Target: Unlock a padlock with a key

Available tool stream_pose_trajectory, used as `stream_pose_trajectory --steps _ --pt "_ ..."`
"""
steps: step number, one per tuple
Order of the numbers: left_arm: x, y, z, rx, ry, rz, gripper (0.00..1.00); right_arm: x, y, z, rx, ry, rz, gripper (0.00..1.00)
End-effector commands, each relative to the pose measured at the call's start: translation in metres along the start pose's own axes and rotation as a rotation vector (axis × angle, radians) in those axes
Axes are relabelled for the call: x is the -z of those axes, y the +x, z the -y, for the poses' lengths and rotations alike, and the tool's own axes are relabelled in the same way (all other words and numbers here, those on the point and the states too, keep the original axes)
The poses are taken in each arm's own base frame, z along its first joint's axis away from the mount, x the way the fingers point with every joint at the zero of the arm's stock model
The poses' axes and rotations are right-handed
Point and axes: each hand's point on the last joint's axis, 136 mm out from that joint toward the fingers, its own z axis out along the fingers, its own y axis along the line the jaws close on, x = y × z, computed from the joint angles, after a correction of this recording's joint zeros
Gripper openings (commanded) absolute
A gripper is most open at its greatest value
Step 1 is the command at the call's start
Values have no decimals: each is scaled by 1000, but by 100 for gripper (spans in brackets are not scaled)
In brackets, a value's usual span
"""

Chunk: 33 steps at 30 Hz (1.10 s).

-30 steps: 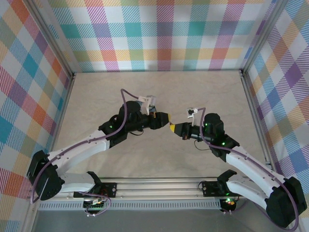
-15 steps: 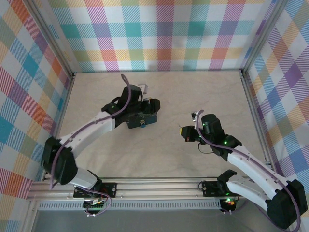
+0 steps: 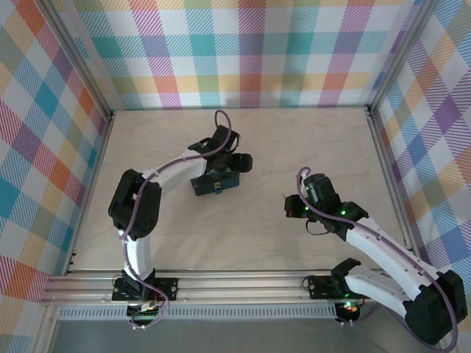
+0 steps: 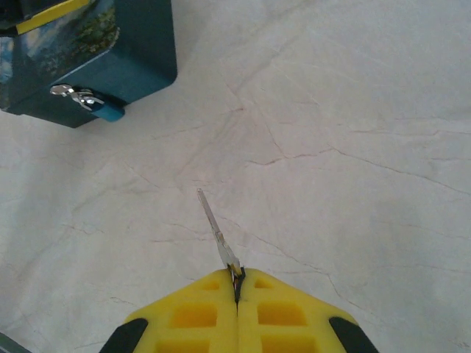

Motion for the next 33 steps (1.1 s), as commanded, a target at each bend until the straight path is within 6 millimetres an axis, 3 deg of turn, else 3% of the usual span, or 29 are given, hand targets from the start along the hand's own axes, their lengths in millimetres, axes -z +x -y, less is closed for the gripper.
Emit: stream_pose_trajectory --steps 1,11,19,33 --pt "-2 8 9 -40 17 -46 78 5 -3 5 1 44 -9 0" --pt "1 58 31 -91 43 -120 77 12 -3 16 -52 44 -31 0" --pt "10 81 56 -89 114 -139 77 17 0 28 -76 58 -29 0" --pt "-2 85 85 -84 192 -152 77 19 -2 24 -82 37 -34 0"
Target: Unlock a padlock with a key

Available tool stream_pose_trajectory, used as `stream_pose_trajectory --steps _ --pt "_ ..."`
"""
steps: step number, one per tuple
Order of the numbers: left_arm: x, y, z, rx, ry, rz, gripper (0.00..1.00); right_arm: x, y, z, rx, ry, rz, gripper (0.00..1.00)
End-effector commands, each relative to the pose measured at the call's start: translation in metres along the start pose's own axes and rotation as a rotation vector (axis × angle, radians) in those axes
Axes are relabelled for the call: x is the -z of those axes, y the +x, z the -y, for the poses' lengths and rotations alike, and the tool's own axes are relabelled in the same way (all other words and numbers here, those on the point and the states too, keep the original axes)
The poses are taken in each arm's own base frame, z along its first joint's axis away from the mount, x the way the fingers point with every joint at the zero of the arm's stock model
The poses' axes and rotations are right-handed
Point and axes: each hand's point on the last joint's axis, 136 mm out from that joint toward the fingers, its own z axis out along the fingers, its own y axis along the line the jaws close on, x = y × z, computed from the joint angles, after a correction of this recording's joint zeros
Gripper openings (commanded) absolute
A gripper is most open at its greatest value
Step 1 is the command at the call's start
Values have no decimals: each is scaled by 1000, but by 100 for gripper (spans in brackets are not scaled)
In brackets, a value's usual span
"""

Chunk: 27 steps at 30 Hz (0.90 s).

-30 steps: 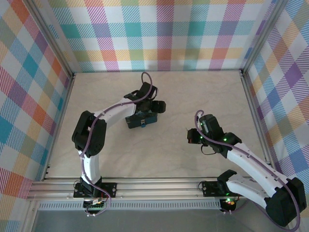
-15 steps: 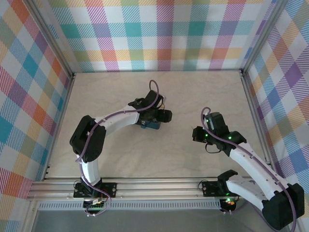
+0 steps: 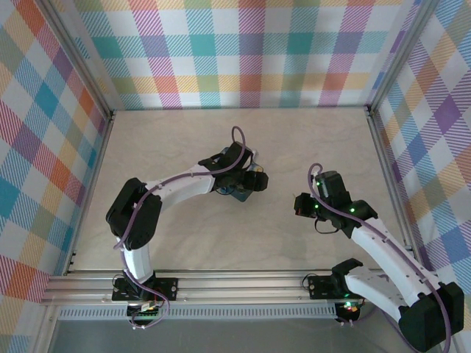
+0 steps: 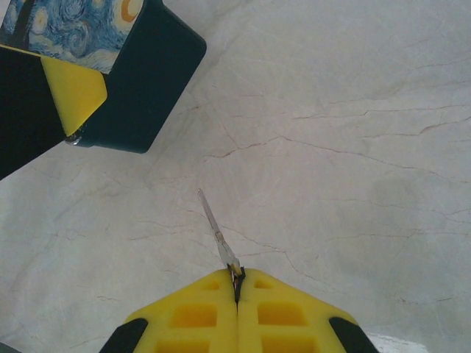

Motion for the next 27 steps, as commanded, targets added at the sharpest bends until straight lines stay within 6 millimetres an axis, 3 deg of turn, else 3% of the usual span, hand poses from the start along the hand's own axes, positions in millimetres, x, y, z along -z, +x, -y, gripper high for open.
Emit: stream_pose_trajectory --steps 1,5,9,15,21,27 --pt "-19 24 13 14 37 -93 77 3 2 -2 2 -15 -12 0" --pt "-23 14 28 5 80 -84 75 0 4 -3 -2 -27 -20 0" --pt "-10 3 35 -8 93 -45 74 -3 5 -4 -4 -37 -28 0" --pt "40 -12 34 -32 93 65 76 -2 0 -23 27 -138 -6 0" --pt "102 -24 19 -38 95 231 81 -9 -9 -46 27 -244 -18 0" --pt "133 -2 -16 5 51 358 87 -27 -22 -77 37 -338 -55 0"
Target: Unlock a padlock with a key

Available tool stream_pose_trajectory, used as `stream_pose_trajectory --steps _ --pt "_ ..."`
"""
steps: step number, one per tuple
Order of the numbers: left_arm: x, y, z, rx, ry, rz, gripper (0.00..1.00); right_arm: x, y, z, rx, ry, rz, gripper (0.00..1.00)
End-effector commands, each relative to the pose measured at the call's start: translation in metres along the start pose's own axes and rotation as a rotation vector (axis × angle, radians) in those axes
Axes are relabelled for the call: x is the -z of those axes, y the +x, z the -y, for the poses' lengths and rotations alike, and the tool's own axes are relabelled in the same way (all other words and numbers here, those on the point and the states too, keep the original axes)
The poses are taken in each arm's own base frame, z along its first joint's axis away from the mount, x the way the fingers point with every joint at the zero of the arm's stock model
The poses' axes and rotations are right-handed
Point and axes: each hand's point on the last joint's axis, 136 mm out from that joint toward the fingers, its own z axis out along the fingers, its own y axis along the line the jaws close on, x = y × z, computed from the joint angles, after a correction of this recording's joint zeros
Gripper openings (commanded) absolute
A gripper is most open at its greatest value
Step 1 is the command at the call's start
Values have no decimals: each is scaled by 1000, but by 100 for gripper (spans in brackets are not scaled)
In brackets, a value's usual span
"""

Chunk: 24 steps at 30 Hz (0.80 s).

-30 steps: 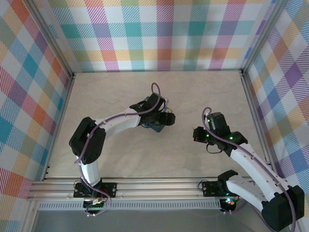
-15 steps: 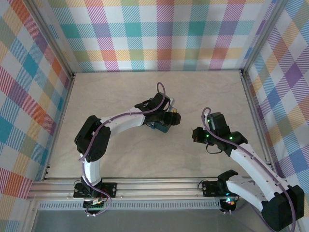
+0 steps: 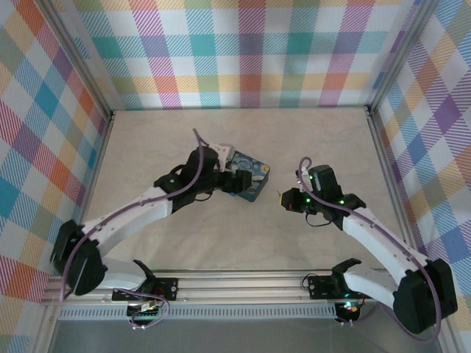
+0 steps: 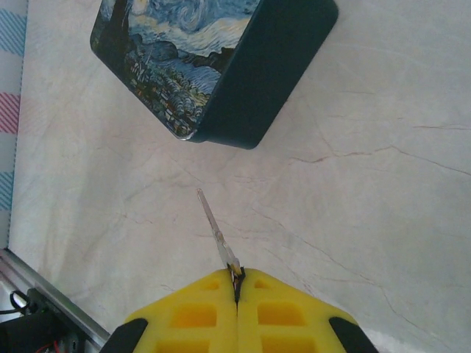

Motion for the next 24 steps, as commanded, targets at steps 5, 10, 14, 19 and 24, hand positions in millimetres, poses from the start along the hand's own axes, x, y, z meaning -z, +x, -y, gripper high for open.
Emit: stream_pose_trajectory --steps 5,10,14,19,24 --pt "20 24 -30 102 3 157 97 -32 -34 -54 82 -147 1 0" --pt "19 40 -34 128 46 151 100 -64 -50 -63 100 -179 -28 0" --pt "9 49 -41 165 71 113 100 -87 -62 -64 113 -174 -39 0" --pt "-10 59 -59 250 94 84 100 -110 -71 -59 121 -154 -57 0" --pt "-26 68 -69 275 104 49 99 -127 -68 -48 110 -127 -85 0"
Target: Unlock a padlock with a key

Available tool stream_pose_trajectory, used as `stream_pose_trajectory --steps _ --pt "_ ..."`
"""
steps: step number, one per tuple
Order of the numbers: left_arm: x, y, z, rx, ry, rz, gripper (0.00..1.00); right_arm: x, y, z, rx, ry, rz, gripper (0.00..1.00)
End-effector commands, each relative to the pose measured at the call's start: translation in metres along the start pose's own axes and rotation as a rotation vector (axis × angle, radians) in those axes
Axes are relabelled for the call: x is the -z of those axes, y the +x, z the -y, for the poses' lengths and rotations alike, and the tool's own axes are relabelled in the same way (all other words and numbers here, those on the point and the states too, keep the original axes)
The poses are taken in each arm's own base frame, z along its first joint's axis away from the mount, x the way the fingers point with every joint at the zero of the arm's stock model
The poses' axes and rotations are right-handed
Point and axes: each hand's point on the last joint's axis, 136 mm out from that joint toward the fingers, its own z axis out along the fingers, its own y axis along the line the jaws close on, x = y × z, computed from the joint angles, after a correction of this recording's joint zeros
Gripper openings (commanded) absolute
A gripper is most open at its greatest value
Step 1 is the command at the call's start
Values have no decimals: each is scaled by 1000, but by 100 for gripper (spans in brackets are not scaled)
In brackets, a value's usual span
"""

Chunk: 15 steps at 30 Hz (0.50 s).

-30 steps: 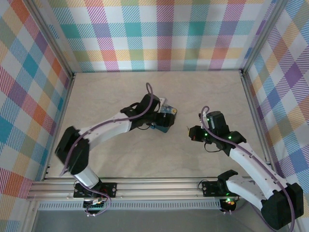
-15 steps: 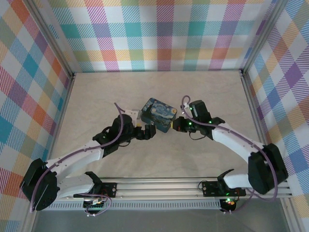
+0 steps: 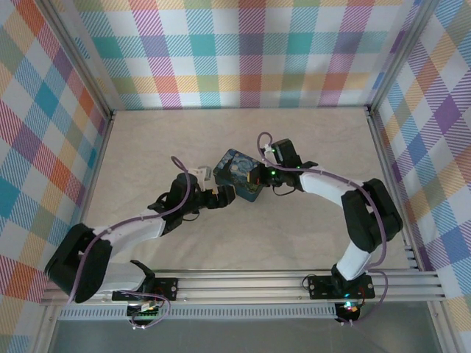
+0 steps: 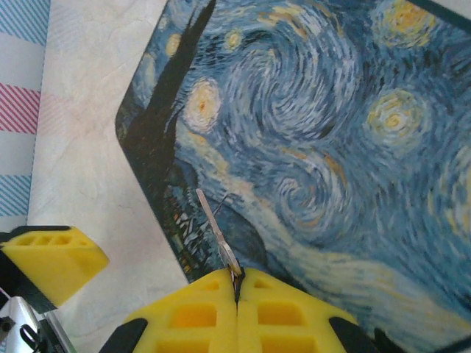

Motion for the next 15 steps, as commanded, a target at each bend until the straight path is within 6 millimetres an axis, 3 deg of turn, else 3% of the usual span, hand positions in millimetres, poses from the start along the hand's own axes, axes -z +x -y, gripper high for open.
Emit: stream_pose_trajectory --steps 1,15 --pt "-5 -5 7 7 71 12 98 -7 -4 -4 43 -16 0 0" --pt "-36 -11 -11 -96 70 -35 92 -14 31 30 3 87 -107 0"
